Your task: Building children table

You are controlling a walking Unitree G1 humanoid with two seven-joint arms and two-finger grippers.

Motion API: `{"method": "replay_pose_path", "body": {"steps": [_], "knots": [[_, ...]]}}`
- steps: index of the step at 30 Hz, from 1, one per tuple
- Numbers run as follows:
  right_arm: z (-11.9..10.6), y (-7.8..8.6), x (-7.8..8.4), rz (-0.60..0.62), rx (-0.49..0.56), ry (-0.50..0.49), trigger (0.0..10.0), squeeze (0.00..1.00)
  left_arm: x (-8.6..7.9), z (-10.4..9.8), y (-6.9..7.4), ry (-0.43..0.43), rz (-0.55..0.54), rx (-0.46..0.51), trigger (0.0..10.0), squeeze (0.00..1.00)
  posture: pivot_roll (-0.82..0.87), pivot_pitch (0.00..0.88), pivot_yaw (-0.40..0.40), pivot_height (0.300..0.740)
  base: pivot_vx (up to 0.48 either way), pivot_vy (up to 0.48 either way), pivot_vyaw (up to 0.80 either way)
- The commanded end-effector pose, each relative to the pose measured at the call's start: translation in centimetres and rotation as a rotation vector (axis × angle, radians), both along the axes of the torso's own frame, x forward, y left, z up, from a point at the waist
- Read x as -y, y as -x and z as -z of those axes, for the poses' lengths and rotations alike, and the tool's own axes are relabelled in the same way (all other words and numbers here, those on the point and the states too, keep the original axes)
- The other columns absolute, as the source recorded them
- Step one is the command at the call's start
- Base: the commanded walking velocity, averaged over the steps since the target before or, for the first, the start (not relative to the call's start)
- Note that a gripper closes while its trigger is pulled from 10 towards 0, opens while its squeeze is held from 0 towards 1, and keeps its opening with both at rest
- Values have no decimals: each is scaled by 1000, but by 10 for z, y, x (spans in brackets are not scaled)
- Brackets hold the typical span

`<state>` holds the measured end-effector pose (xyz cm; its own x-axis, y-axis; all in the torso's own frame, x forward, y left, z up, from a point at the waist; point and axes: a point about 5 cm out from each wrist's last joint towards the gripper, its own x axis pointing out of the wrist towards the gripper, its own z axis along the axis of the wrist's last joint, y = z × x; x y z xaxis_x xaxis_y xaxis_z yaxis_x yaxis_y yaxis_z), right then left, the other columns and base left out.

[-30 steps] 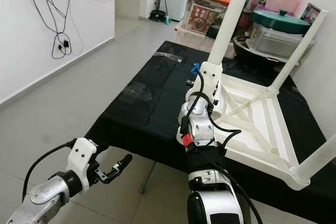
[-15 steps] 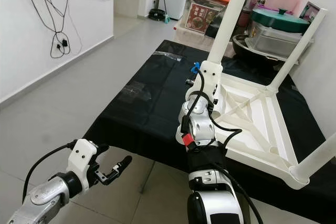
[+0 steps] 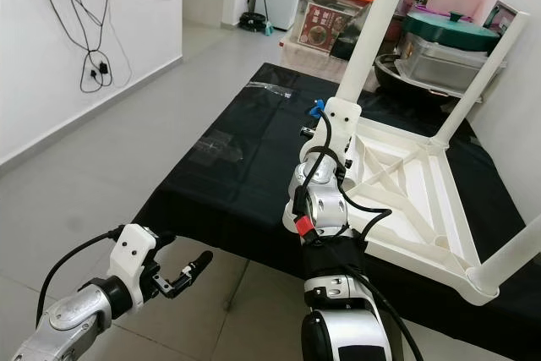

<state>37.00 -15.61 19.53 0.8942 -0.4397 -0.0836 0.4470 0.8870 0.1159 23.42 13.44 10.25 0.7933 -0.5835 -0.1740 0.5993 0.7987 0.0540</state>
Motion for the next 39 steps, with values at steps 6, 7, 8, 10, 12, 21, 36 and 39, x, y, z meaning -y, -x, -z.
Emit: {"method": "replay_pose_path", "body": {"steps": [6, 7, 8, 10, 12, 21, 36, 39], "knots": [[63, 14, 15, 50, -263, -64, 10000, 0, 3, 1, -1, -4, 18, 0, 10000, 0, 64, 0, -136, 740, 0, 0, 0], [63, 14, 14, 48, -264, -66, 10000, 0, 4, 1, -1, -4, 19, 0, 10000, 0, 63, 0, -135, 740, 0, 0, 0], [63, 14, 14, 48, -264, -66, 10000, 0, 4, 1, -1, -4, 19, 0, 10000, 0, 63, 0, -135, 740, 0, 0, 0], [63, 14, 14, 46, -265, -70, 10000, 0, 4, 1, -1, -5, 20, -1, 10000, 0, 63, 0, -135, 740, 0, 0, 0], [63, 14, 14, 45, -265, -72, 10000, 0, 4, 1, -1, -4, 21, -2, 10000, 0, 63, 0, -135, 740, 0, 0, 0], [63, 14, 15, 47, -264, -74, 10000, 0, 5, 2, 0, -2, 24, -5, 10000, 0, 61, 0, -134, 740, 0, 0, 0], [55, 13, 15, 46, -219, -66, 10000, 0, 5, 2, -1, -4, 28, -5, 10000, 0, 58, 0, -129, 740, 0, 0, 0], [51, 13, 15, 38, -194, -84, 10000, 196, 5, 2, -1, -3, 31, -6, 10000, 0, 55, 0, -127, 740, 0, 0, 0]]}}
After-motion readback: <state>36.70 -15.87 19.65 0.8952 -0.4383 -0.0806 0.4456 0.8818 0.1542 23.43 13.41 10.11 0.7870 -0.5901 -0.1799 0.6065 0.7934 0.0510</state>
